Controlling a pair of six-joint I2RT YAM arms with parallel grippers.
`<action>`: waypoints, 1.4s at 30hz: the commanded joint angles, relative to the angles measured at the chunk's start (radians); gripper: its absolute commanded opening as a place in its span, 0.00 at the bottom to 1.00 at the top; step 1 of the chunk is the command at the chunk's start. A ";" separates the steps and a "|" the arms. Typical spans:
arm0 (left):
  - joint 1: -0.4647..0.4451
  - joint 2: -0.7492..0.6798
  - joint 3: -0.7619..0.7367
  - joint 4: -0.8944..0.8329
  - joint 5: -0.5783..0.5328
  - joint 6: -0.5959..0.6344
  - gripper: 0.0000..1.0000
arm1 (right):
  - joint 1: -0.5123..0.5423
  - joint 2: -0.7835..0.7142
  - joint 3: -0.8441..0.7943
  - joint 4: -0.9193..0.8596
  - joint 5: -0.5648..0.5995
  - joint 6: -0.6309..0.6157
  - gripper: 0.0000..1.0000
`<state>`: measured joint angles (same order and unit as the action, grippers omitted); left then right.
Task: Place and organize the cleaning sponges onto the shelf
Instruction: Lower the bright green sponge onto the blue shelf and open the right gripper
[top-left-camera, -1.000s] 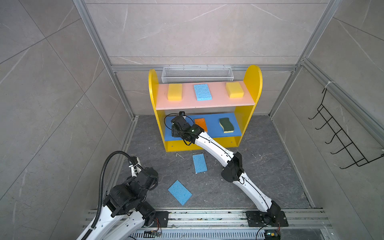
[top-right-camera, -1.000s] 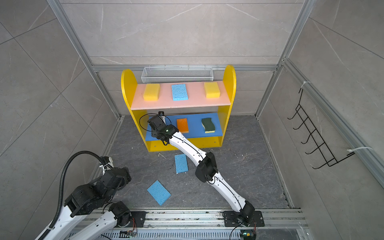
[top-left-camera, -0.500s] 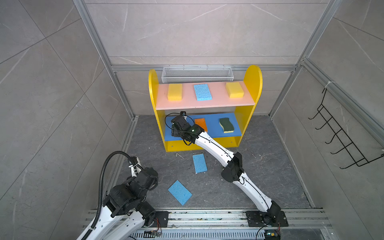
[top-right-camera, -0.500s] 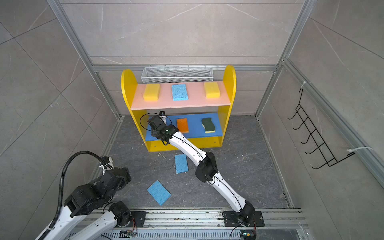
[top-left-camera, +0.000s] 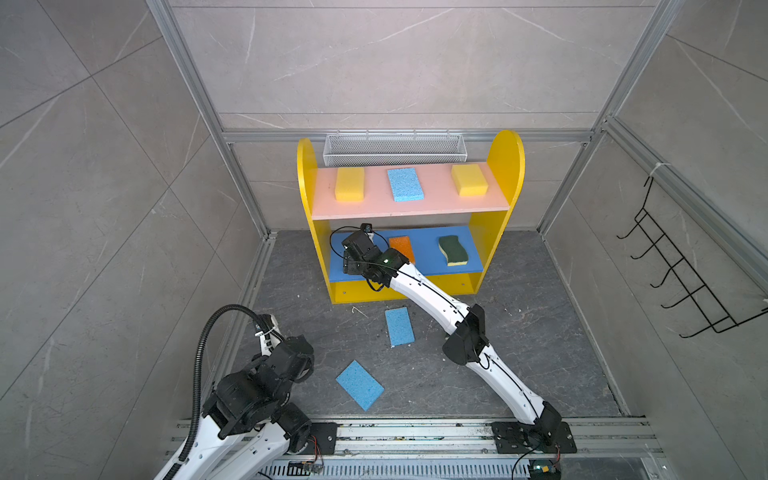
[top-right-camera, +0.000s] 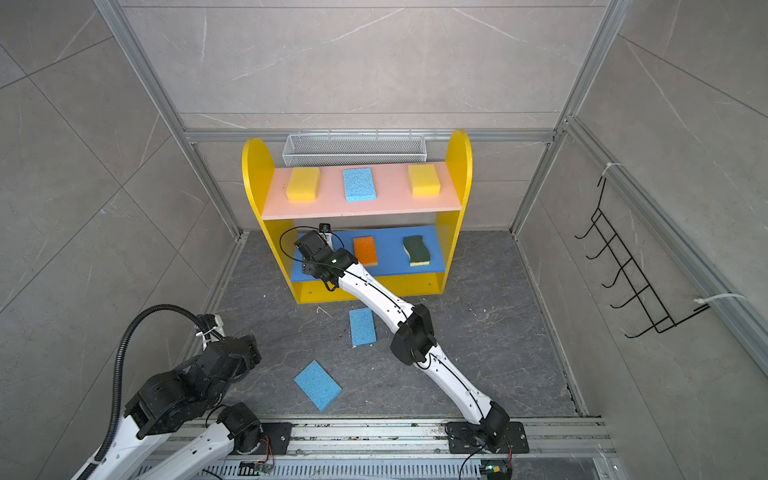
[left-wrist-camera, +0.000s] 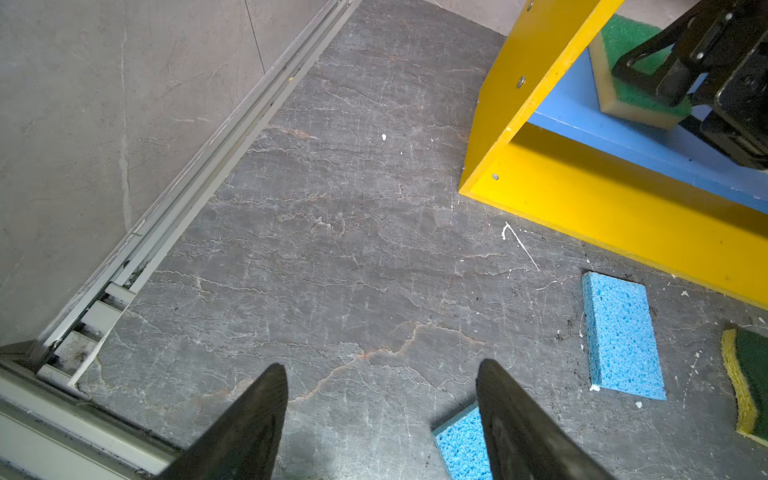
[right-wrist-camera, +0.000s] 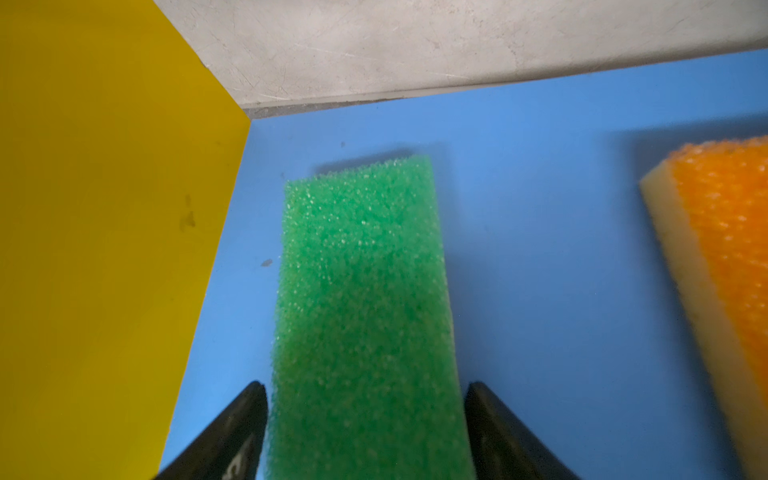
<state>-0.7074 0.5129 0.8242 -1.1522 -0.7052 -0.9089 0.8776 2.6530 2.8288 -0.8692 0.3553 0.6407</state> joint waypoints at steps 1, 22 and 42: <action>-0.005 -0.004 0.006 -0.011 -0.016 -0.008 0.75 | 0.015 -0.017 -0.043 -0.126 -0.030 0.043 0.77; -0.005 -0.023 0.001 -0.007 -0.011 -0.009 0.75 | 0.027 -0.080 -0.136 -0.127 -0.063 0.052 0.76; -0.006 -0.027 -0.002 -0.004 -0.005 -0.007 0.75 | 0.026 -0.097 -0.106 -0.102 -0.129 0.067 0.86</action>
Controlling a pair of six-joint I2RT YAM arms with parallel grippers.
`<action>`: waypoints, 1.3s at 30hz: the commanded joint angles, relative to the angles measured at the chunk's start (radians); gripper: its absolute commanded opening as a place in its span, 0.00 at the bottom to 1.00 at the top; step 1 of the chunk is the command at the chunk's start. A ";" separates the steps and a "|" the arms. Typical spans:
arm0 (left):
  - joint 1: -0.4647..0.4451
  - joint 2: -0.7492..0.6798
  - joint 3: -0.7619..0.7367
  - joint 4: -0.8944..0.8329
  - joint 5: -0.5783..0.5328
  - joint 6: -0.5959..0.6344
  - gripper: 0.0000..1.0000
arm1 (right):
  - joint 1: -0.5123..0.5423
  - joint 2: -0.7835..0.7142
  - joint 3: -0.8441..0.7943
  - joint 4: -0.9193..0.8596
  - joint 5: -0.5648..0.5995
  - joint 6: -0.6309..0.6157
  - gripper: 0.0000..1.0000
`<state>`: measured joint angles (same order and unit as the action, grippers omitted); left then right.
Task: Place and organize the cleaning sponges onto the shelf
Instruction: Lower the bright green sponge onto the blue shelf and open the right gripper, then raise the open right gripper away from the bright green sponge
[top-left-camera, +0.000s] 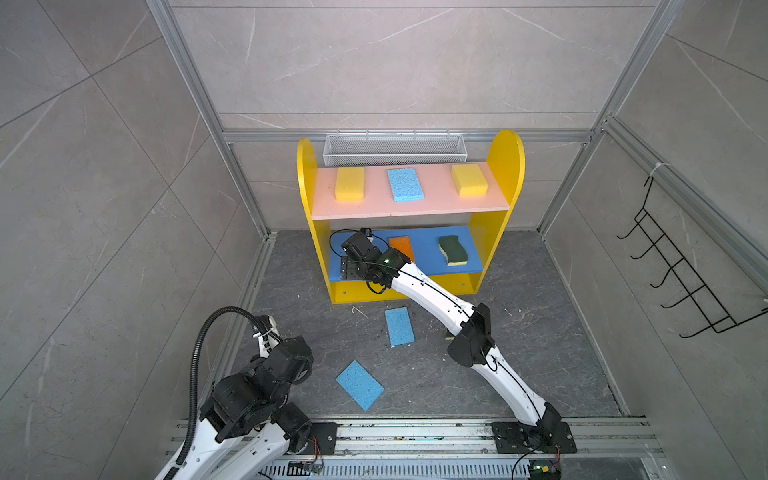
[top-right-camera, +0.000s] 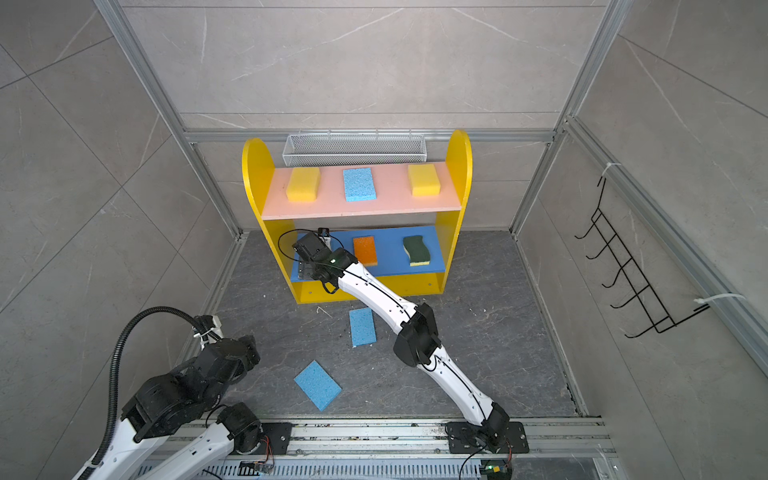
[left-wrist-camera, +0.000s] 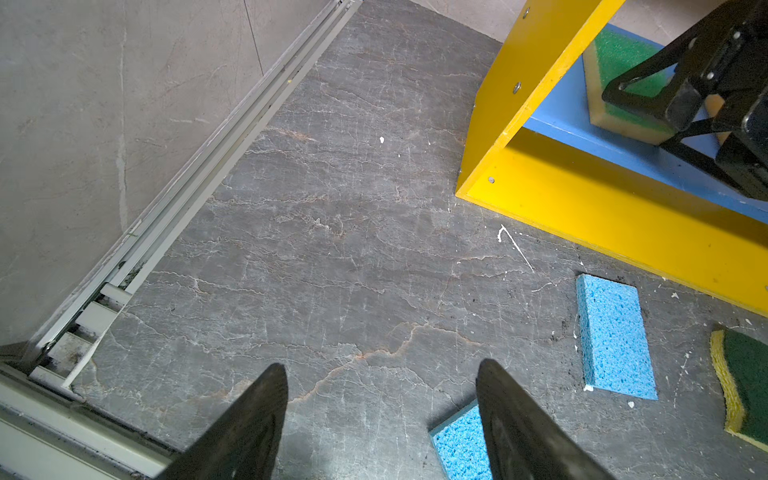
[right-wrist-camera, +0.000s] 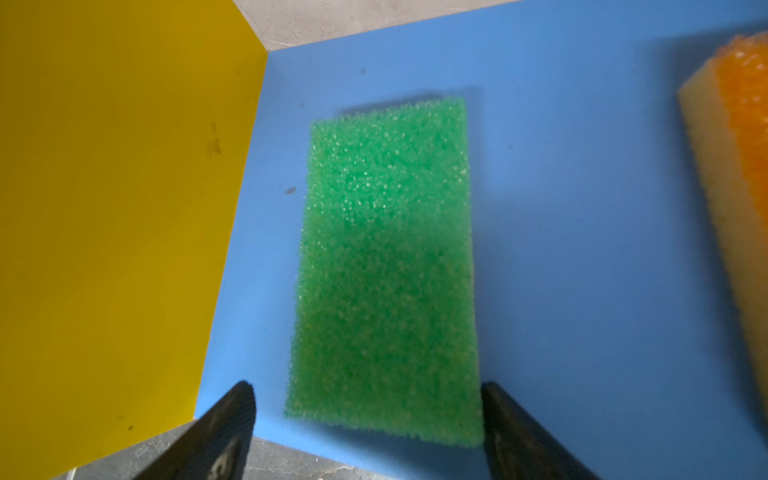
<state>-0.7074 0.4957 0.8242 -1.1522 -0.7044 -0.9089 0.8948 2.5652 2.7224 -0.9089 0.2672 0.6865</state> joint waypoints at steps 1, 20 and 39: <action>-0.006 -0.009 -0.002 -0.005 -0.006 -0.007 0.75 | 0.009 -0.006 0.007 -0.063 -0.047 0.018 0.86; -0.006 0.000 -0.005 -0.002 -0.004 -0.006 0.75 | -0.002 0.019 0.049 -0.100 -0.023 -0.013 0.87; -0.006 -0.011 -0.007 0.001 -0.001 -0.006 0.75 | 0.029 -0.198 -0.251 -0.027 0.042 -0.071 0.84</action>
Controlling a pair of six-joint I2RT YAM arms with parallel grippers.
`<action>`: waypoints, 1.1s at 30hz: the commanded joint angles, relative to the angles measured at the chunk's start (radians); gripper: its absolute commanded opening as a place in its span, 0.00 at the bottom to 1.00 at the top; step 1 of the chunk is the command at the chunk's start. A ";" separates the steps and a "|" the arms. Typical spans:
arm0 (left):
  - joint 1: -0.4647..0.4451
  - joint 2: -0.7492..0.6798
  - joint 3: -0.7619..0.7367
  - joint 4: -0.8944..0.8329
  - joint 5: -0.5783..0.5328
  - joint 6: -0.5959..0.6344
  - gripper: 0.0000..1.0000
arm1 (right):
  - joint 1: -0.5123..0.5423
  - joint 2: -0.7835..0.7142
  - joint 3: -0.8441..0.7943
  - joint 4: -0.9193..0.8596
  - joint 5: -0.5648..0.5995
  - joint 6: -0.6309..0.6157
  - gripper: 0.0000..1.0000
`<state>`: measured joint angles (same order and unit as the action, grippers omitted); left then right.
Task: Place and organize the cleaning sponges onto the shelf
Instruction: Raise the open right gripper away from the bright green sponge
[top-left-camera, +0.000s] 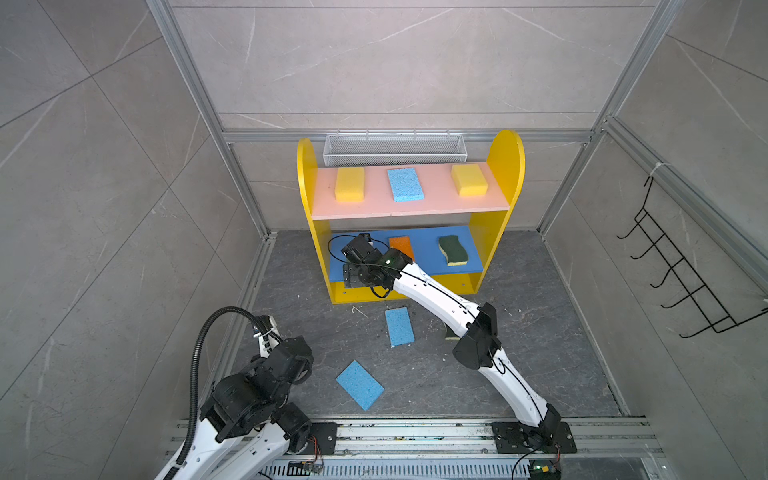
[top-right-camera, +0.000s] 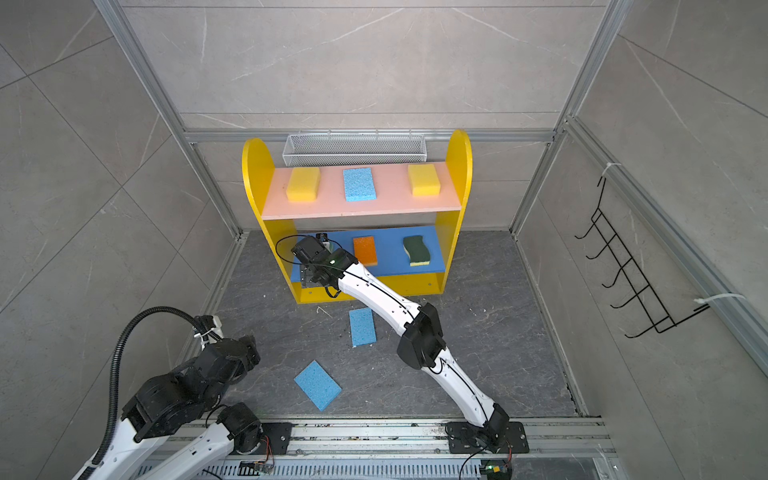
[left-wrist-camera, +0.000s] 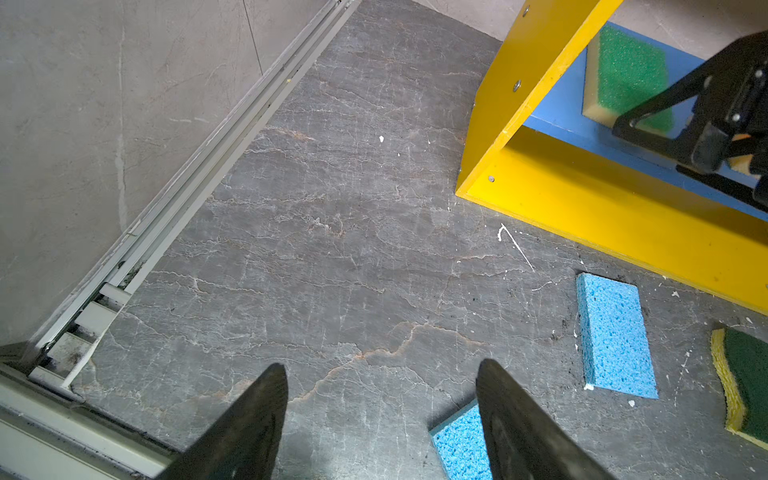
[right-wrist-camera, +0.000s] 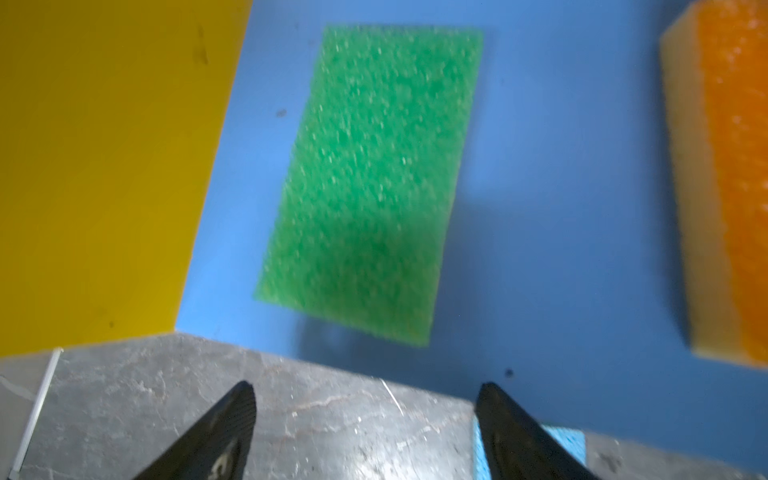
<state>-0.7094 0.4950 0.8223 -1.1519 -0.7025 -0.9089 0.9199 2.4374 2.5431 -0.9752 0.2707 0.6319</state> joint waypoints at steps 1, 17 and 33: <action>-0.005 -0.010 -0.005 0.002 -0.003 -0.005 0.75 | 0.002 -0.085 -0.107 0.062 0.046 -0.018 0.84; -0.004 -0.006 -0.005 0.003 -0.005 -0.004 0.75 | -0.001 0.027 0.094 0.004 0.094 -0.064 0.66; -0.005 -0.004 -0.006 0.003 -0.012 -0.004 0.75 | 0.001 -0.029 -0.031 0.023 0.095 -0.091 0.54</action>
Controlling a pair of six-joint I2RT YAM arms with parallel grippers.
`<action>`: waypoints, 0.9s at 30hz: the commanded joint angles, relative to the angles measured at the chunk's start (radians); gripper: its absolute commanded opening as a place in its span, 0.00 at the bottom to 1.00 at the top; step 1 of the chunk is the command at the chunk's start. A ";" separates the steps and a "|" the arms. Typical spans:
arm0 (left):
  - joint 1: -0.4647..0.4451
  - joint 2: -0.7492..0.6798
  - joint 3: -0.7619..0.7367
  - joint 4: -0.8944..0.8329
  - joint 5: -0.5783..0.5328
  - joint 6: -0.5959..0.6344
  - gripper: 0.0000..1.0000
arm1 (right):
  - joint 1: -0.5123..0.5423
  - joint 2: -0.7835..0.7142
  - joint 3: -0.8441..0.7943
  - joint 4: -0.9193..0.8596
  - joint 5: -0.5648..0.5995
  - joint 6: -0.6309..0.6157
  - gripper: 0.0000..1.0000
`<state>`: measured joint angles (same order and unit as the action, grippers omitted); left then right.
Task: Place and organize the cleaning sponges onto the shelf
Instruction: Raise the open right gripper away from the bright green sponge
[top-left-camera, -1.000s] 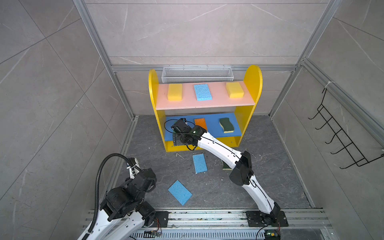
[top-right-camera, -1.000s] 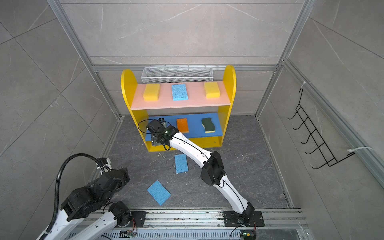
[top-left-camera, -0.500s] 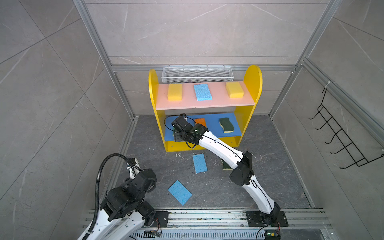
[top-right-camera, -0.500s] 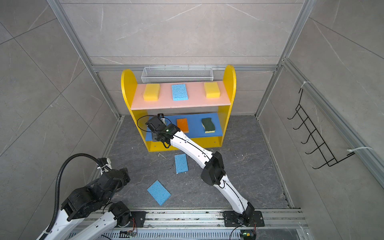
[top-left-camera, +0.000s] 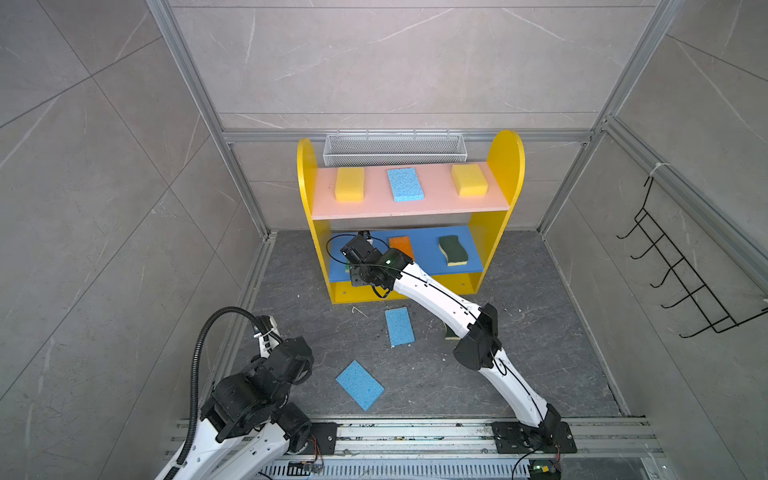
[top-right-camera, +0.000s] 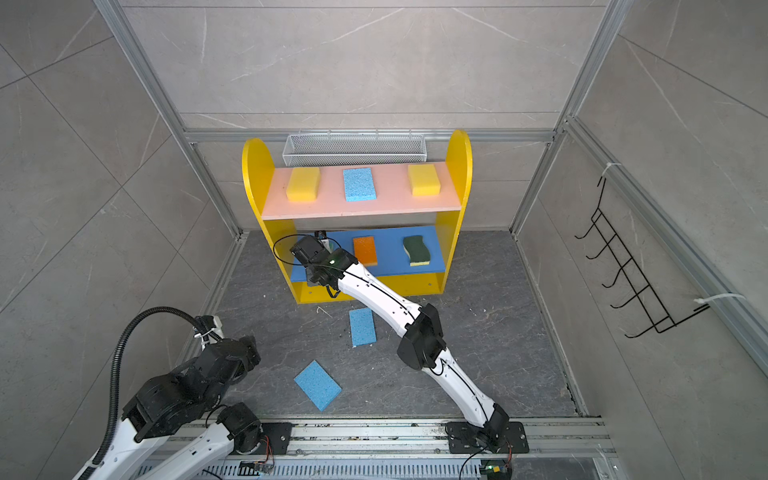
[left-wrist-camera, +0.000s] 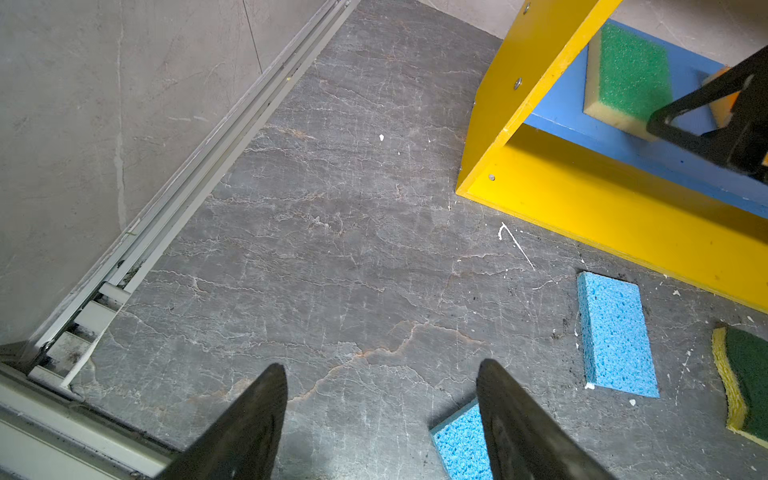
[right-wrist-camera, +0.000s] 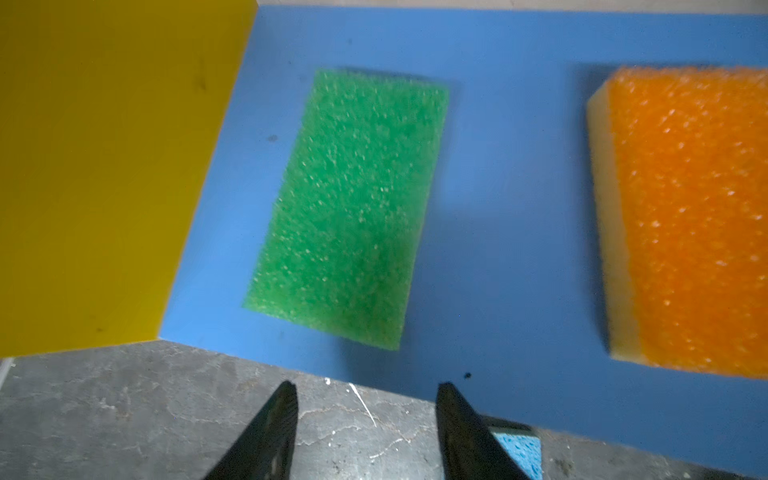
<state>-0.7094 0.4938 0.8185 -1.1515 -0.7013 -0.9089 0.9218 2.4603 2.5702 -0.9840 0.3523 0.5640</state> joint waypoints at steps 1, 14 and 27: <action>-0.005 -0.004 -0.002 0.003 -0.013 -0.005 0.75 | -0.001 -0.055 -0.068 0.039 0.013 -0.024 0.52; -0.004 -0.001 -0.001 0.001 -0.012 -0.006 0.75 | -0.003 -0.048 -0.061 0.062 0.029 -0.035 0.52; -0.004 0.001 -0.001 -0.001 -0.010 -0.005 0.75 | -0.010 0.005 -0.007 0.036 0.031 -0.017 0.52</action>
<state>-0.7094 0.4942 0.8185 -1.1515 -0.7013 -0.9089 0.9195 2.4458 2.5286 -0.9344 0.3611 0.5457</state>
